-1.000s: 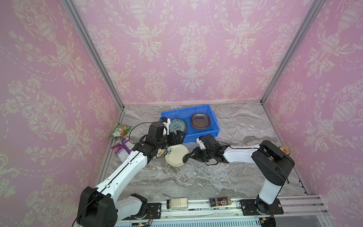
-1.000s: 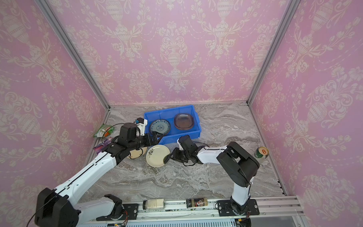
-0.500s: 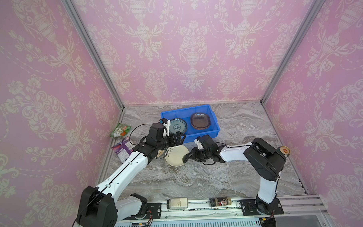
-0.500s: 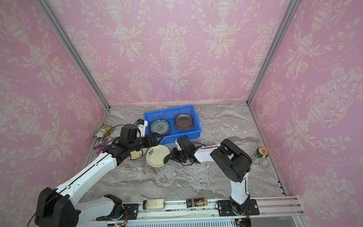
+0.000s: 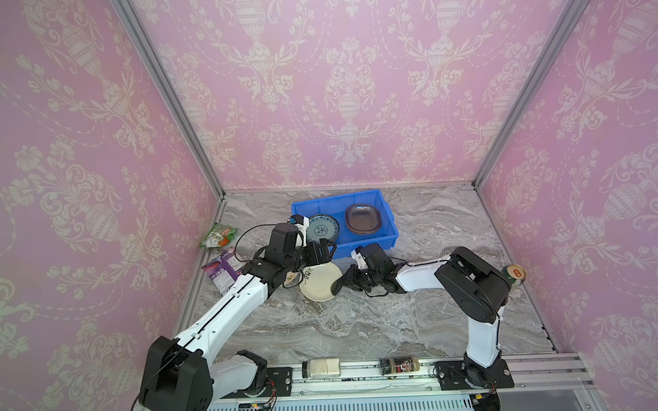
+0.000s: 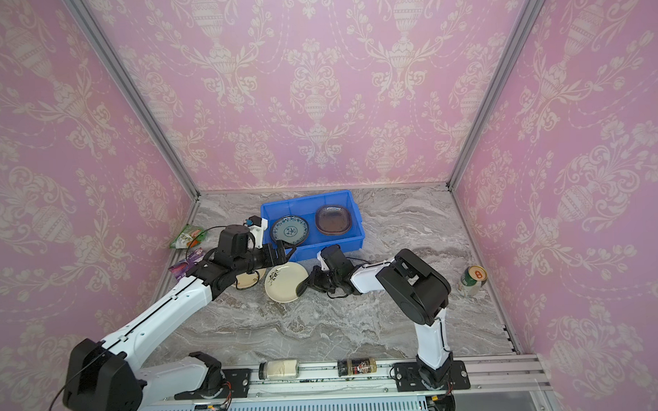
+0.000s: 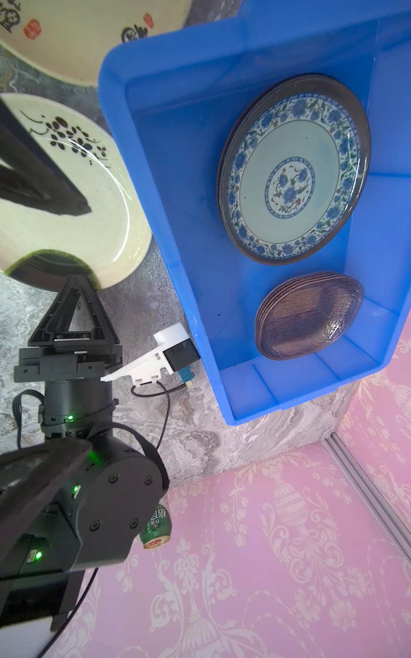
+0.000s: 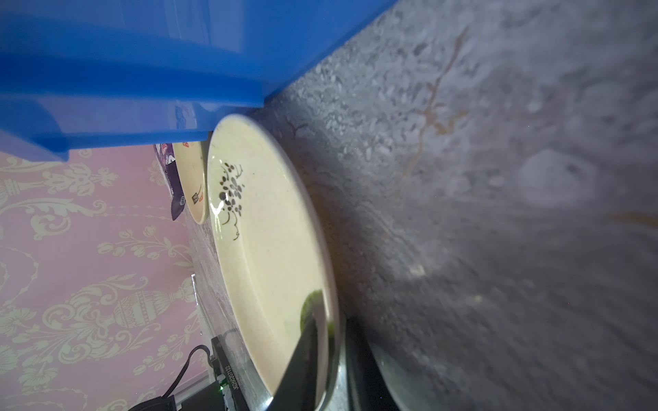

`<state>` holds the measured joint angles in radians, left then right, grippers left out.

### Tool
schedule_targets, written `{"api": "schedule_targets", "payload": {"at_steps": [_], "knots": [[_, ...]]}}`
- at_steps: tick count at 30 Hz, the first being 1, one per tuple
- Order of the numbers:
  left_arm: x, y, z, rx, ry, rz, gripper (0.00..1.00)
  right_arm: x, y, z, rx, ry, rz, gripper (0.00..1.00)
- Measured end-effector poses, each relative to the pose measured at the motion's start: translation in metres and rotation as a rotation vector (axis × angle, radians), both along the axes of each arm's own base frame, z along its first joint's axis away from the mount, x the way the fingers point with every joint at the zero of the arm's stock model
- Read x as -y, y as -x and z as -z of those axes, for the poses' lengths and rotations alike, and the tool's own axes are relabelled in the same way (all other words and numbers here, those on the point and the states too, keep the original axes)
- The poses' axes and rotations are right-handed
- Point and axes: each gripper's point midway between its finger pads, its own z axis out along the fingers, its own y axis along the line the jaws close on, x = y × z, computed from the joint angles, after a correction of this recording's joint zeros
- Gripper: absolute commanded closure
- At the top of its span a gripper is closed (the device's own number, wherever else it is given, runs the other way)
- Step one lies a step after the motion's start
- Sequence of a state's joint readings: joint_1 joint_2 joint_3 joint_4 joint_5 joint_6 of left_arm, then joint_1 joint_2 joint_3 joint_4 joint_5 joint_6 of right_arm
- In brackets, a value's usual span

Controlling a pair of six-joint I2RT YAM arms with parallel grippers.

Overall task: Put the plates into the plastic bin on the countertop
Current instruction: 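Lift the cream plate with black flowers with the right gripper toward the bin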

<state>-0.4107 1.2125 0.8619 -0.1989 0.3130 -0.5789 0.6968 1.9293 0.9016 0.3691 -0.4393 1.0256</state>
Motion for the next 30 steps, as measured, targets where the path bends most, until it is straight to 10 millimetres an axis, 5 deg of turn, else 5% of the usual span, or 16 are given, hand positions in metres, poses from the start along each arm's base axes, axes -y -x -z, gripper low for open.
{"api": "schedule_targets", "payload": {"at_steps": [11,17,23,30], "knots": [[0.0,0.0,0.0,-0.001,-0.001,-0.001,0.01,0.004,0.0,0.002,-0.014,0.005,0.0,1.0],[-0.002,0.0,0.002,0.0,-0.014,0.001,0.01,0.033,0.022,-0.006,-0.056,0.09,-0.017,1.0],[-0.011,-0.005,0.0,0.009,-0.019,-0.025,0.01,0.071,0.033,-0.079,0.028,0.156,-0.035,1.0],[-0.023,-0.005,-0.018,0.067,-0.014,-0.048,0.01,0.113,-0.035,-0.195,0.26,0.196,0.104,1.0]]}}
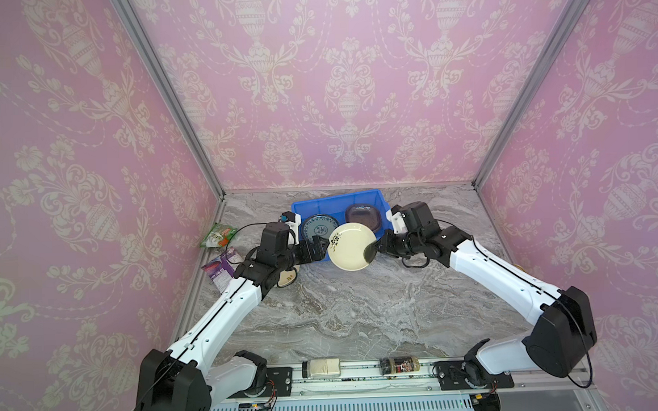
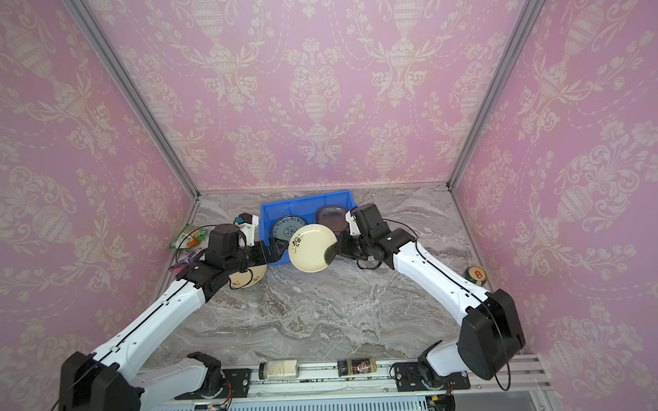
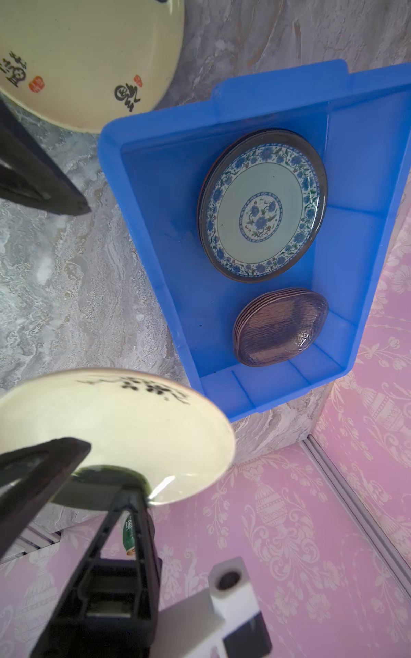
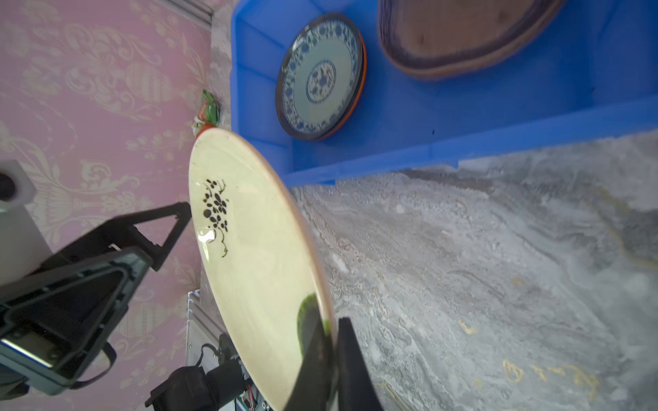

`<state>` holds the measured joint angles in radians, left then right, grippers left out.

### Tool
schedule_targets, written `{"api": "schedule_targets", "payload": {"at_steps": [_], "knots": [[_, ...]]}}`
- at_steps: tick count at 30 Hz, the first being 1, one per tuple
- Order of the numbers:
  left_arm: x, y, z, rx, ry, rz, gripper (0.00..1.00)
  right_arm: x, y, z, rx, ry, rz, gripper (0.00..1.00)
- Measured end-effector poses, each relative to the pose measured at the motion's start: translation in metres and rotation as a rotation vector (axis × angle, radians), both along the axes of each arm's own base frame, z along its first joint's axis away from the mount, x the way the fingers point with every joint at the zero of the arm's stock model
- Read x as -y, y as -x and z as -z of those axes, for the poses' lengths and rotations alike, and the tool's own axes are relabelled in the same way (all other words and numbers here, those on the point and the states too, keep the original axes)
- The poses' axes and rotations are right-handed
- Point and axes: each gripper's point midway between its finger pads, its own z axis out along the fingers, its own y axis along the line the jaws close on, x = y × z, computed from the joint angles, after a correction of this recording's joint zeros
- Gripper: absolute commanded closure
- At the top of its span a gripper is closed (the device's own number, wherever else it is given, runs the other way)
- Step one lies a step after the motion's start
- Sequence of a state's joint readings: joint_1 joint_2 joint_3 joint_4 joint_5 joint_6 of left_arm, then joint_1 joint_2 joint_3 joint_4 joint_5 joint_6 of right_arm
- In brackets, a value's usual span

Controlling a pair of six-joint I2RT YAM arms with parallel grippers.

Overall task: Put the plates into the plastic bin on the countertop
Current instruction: 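Lift the cream plate with black flowers with the right gripper toward the bin, then lower the cream plate onto the stacked plates in the bin with the right gripper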

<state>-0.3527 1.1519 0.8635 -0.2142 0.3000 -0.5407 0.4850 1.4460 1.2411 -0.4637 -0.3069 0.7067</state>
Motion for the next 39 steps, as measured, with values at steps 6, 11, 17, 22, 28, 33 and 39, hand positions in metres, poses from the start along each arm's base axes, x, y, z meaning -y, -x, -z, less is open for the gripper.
{"api": "schedule_targets", "payload": {"at_steps": [6,11,17,22,28,33,39], "knots": [[-0.012,-0.007,-0.004,0.019,0.005,-0.033,0.01,-0.023,-0.083,-0.014,0.062,0.007,0.016,1.0],[-0.023,-0.014,-0.007,0.038,0.018,-0.067,0.01,-0.057,-0.14,0.048,-0.033,0.034,-0.012,1.0],[-0.026,-0.014,-0.004,0.038,0.019,-0.075,0.01,-0.072,-0.163,0.102,-0.134,0.063,-0.028,1.0],[-0.029,-0.013,0.003,0.028,0.022,-0.08,0.01,-0.084,-0.176,0.111,-0.146,0.041,-0.034,1.0],[-0.03,-0.012,0.009,0.015,0.031,-0.079,0.01,-0.099,-0.18,0.121,-0.164,0.017,-0.052,1.0],[-0.033,-0.014,0.009,0.018,0.032,-0.089,0.01,-0.105,-0.174,0.138,-0.203,0.025,-0.057,1.0],[-0.034,-0.016,0.012,0.008,0.032,-0.09,0.01,-0.107,-0.175,0.139,-0.218,0.016,-0.051,0.79]]}}
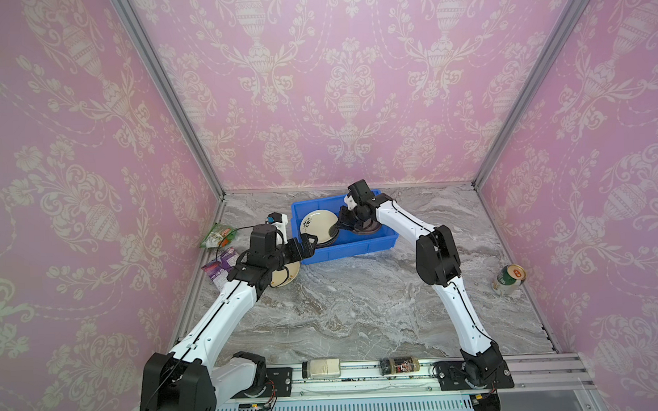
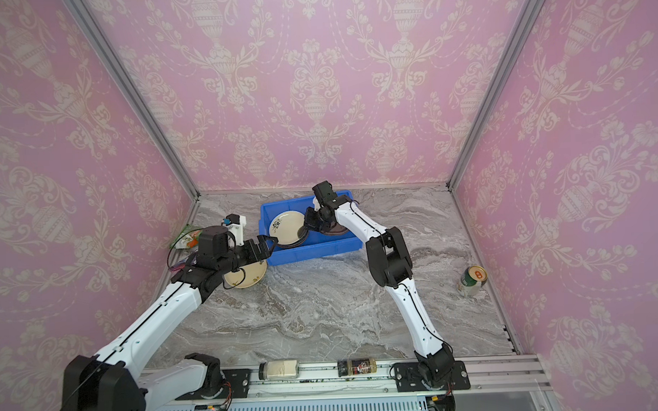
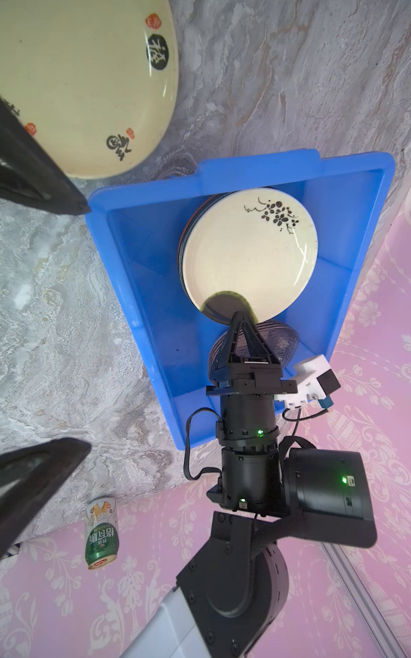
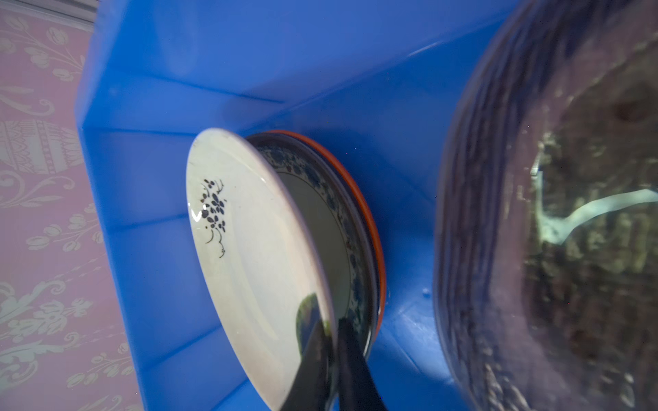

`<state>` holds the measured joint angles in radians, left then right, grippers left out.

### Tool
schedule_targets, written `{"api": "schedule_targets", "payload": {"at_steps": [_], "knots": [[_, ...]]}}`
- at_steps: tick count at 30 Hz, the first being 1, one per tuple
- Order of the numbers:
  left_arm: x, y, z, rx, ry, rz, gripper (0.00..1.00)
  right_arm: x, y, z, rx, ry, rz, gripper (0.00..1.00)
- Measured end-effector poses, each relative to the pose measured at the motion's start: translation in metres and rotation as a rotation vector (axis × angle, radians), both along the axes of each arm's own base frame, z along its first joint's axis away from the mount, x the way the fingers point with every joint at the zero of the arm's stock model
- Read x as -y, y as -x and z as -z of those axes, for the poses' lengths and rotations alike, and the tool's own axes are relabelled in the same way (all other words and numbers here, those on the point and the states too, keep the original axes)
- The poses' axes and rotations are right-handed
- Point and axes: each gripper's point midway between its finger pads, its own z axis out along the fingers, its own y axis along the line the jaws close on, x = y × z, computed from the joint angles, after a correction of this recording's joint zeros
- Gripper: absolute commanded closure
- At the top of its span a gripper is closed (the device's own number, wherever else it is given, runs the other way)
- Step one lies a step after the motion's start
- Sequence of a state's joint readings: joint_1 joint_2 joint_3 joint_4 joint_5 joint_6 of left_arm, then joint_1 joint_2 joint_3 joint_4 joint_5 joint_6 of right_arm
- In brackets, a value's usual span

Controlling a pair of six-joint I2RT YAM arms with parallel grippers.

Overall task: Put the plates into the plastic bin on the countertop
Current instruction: 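Lower the cream plate onto the stacked plates in the bin with the right gripper, then open the right gripper and raise it while the left moves toward the character plate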

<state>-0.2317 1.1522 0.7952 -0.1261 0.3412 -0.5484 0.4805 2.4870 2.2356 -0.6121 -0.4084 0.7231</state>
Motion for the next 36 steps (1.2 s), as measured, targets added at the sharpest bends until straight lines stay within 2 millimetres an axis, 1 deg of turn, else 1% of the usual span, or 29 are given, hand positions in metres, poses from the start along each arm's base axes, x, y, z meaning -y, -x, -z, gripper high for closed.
{"api": "schedule_targets", "payload": {"at_steps": [2,8,13,21,25,32,36], "knots": [[0.0,0.0,0.001,-0.004,0.0,0.0,0.01,-0.001,-0.001,-0.002,0.001,-0.005,0.005,0.74],[0.0,0.0,0.001,-0.004,0.001,0.0,0.01,-0.002,-0.001,-0.003,0.002,-0.007,0.006,0.66],[0.0,0.0,0.001,-0.004,0.0,0.001,0.01,-0.003,0.004,-0.007,0.003,0.001,0.0,0.65],[0.0,0.0,0.002,-0.006,0.0,0.0,0.01,0.003,0.008,-0.024,0.047,0.042,-0.014,0.64],[-0.001,0.001,0.005,-0.013,-0.002,0.0,0.01,0.007,0.011,-0.02,0.054,0.088,-0.021,0.63],[-0.001,0.001,0.008,-0.02,-0.004,0.0,0.01,0.001,0.012,-0.018,0.059,0.112,-0.035,0.64],[-0.001,0.001,0.008,-0.02,-0.004,0.0,0.01,0.0,0.012,-0.013,0.054,0.118,-0.036,0.66]]}}
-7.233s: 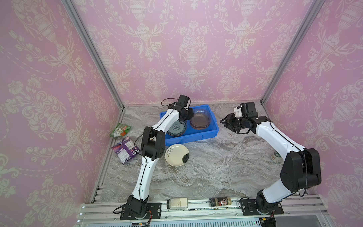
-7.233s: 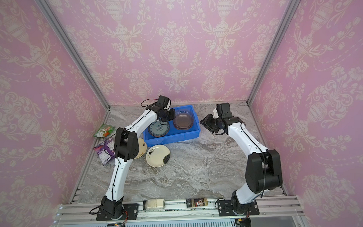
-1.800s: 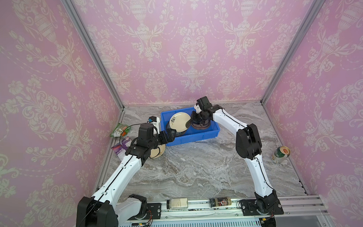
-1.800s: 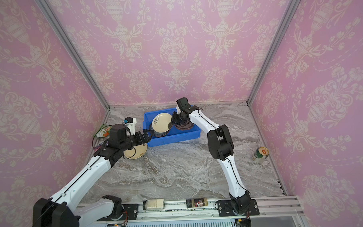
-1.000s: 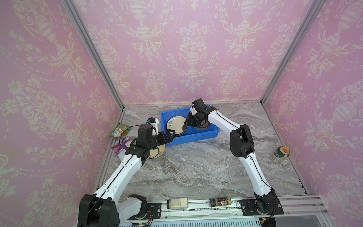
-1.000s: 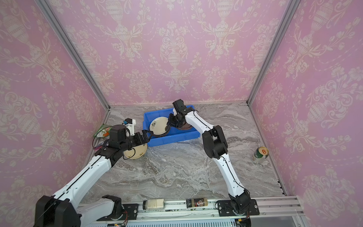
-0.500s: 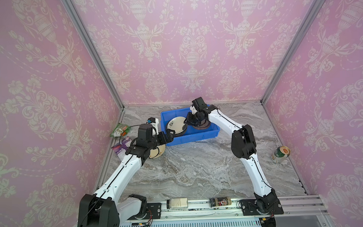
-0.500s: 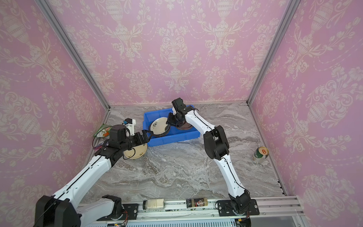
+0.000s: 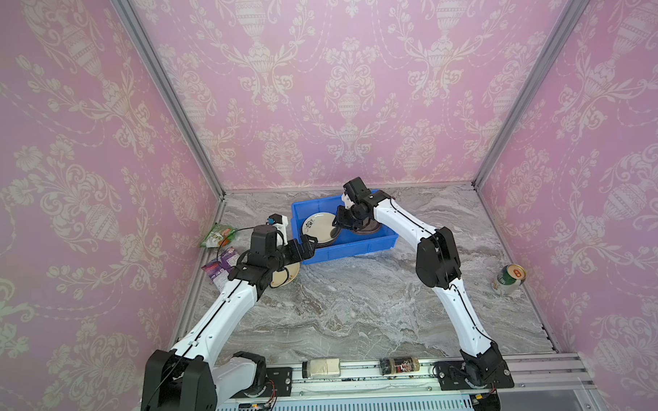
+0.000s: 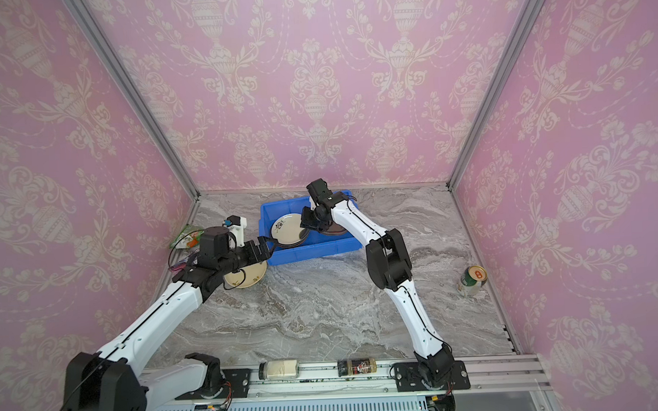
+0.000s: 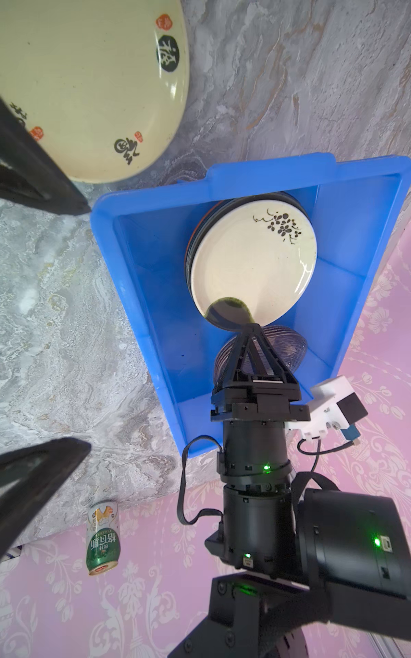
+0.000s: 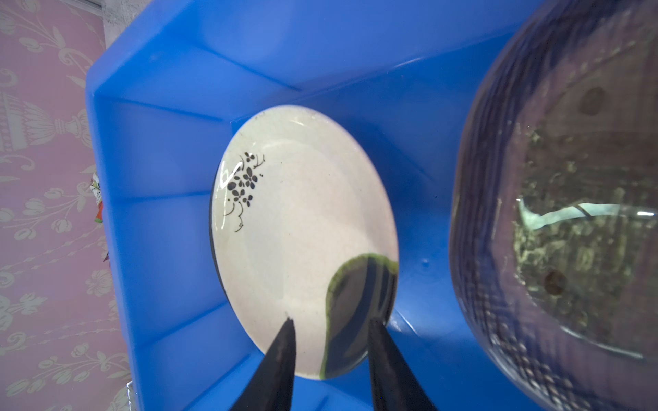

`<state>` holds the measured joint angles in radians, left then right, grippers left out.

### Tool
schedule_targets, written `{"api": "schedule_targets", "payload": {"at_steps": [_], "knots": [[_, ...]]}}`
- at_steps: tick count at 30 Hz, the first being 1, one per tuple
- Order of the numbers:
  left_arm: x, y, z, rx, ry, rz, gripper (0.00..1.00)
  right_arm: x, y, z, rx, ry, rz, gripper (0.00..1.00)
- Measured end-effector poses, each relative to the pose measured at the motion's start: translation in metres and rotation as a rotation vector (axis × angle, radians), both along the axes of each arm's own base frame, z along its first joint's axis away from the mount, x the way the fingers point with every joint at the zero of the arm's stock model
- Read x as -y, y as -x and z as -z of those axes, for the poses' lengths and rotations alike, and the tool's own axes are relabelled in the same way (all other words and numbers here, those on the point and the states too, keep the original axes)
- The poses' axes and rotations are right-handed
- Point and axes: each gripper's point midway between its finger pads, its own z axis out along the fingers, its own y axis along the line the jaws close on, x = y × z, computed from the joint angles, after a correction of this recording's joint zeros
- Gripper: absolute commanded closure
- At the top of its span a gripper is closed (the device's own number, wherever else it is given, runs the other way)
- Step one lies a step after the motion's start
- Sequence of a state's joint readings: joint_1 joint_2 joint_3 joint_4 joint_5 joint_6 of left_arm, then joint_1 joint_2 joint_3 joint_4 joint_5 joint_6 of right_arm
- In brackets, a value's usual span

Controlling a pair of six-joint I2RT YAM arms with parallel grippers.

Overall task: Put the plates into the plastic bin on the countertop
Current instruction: 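Open the right gripper and raise it while the left moves toward the character plate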

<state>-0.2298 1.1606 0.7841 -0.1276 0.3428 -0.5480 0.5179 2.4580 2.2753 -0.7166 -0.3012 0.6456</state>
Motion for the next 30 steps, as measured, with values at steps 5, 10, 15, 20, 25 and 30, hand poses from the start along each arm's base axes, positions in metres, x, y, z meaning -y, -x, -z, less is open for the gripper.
{"api": "schedule_targets", "payload": {"at_steps": [5,10,15,20,25,30], "knots": [[-0.001,0.0,0.003,-0.005,-0.005,-0.007,0.01,0.0,0.0,0.006,-0.008,0.004,0.0,0.66],[-0.004,0.002,0.01,-0.019,-0.016,-0.018,0.01,-0.003,0.0,0.012,-0.015,0.002,-0.005,0.68],[-0.014,0.007,0.021,-0.056,-0.043,-0.061,0.01,-0.011,0.0,0.013,-0.01,-0.025,-0.023,0.69],[-0.039,0.021,0.035,-0.1,-0.07,-0.16,0.04,-0.015,0.007,0.006,0.02,-0.087,-0.035,0.69],[-0.064,0.041,0.05,-0.163,-0.064,-0.257,0.16,-0.015,0.018,-0.053,0.105,-0.173,-0.052,0.69],[-0.075,0.06,0.062,-0.222,-0.049,-0.311,0.23,-0.012,0.032,-0.145,0.274,-0.296,-0.079,0.69]]}}
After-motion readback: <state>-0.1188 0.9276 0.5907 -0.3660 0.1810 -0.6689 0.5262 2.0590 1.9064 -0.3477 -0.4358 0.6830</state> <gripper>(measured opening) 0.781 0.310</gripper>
